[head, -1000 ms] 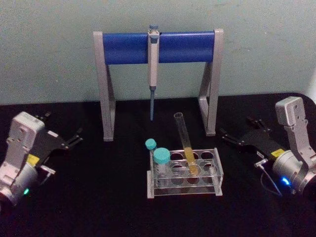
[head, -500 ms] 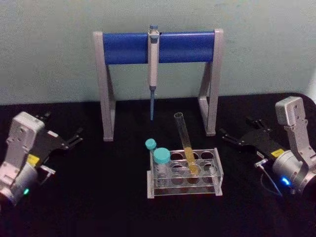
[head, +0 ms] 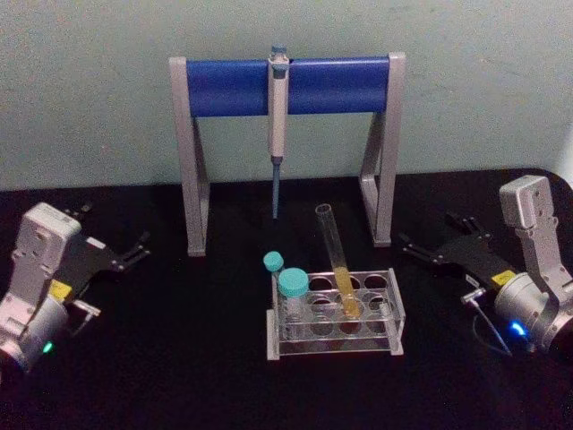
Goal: Pick up the test tube from the test tube rack, shake it, then place it back into the test tube rack.
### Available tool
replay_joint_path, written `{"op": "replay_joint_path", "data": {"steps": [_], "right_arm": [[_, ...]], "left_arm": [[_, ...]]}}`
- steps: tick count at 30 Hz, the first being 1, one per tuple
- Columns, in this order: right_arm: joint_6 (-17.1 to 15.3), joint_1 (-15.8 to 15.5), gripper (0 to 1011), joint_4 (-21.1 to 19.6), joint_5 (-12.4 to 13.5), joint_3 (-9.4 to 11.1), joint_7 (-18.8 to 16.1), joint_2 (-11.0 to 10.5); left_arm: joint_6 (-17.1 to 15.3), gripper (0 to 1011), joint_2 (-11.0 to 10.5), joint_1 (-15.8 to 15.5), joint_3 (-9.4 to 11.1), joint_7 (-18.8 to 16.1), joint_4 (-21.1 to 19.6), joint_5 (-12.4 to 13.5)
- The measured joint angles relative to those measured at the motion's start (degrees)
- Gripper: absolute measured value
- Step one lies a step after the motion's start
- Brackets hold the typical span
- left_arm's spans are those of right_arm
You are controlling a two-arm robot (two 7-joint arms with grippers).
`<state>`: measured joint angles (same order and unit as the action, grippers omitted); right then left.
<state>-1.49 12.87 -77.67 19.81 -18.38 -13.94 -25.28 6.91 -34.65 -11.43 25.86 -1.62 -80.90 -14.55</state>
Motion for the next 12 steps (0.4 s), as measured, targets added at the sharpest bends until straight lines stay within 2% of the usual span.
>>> {"op": "replay_joint_path", "data": {"steps": [12], "right_arm": [[0.0, 0.0, 1000, 0.0, 0.0, 0.0, 0.0, 0.0]], "left_arm": [[0.0, 1001, 0.0, 0.0, 0.0, 0.0, 0.0, 0.0]]}}
